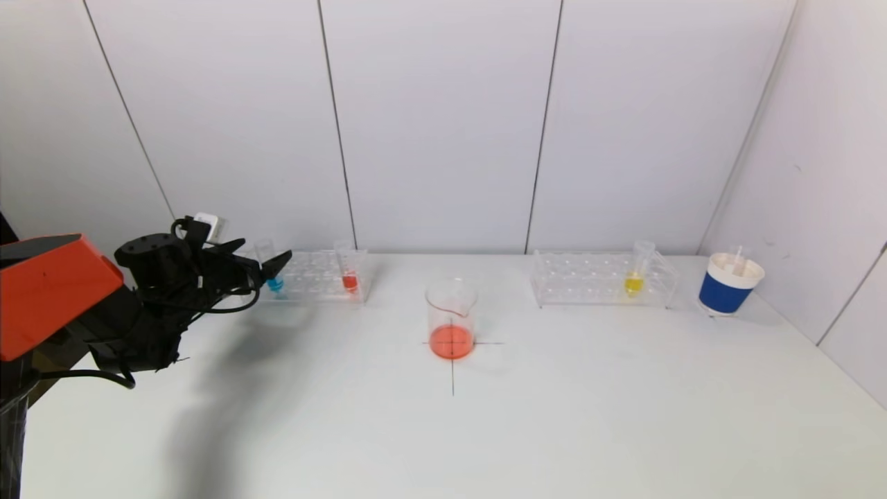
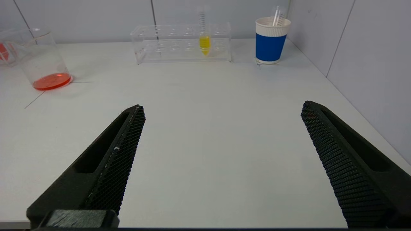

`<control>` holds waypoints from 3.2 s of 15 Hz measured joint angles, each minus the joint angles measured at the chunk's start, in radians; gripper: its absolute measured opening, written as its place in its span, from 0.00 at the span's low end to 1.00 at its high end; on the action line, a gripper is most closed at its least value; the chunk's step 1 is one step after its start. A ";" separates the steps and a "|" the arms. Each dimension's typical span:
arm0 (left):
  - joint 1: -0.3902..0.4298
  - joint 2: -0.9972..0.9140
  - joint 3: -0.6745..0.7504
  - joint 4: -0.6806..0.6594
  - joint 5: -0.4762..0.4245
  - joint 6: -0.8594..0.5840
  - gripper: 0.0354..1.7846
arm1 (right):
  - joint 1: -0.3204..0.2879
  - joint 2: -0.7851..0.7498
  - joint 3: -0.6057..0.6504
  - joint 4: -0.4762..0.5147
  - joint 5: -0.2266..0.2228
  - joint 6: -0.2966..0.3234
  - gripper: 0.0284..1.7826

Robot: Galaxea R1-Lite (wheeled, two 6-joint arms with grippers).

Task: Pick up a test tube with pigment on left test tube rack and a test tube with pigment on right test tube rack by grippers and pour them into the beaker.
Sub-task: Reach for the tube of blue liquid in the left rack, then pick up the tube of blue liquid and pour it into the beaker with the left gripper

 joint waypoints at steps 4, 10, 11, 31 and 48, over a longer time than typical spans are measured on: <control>-0.001 0.000 0.000 0.000 0.000 0.000 0.99 | 0.000 0.000 0.000 0.000 0.000 0.000 0.99; -0.008 0.005 0.001 0.000 0.000 0.001 0.99 | 0.000 0.000 0.000 0.000 0.000 0.000 0.99; -0.008 0.007 0.001 0.000 0.000 0.001 0.99 | 0.000 0.000 0.000 0.000 0.000 0.000 0.99; -0.008 0.024 -0.014 -0.001 0.001 0.001 0.62 | 0.000 0.000 0.000 0.000 0.000 0.000 0.99; -0.008 0.034 -0.023 -0.003 0.002 0.000 0.24 | 0.000 0.000 0.000 0.000 0.000 0.000 0.99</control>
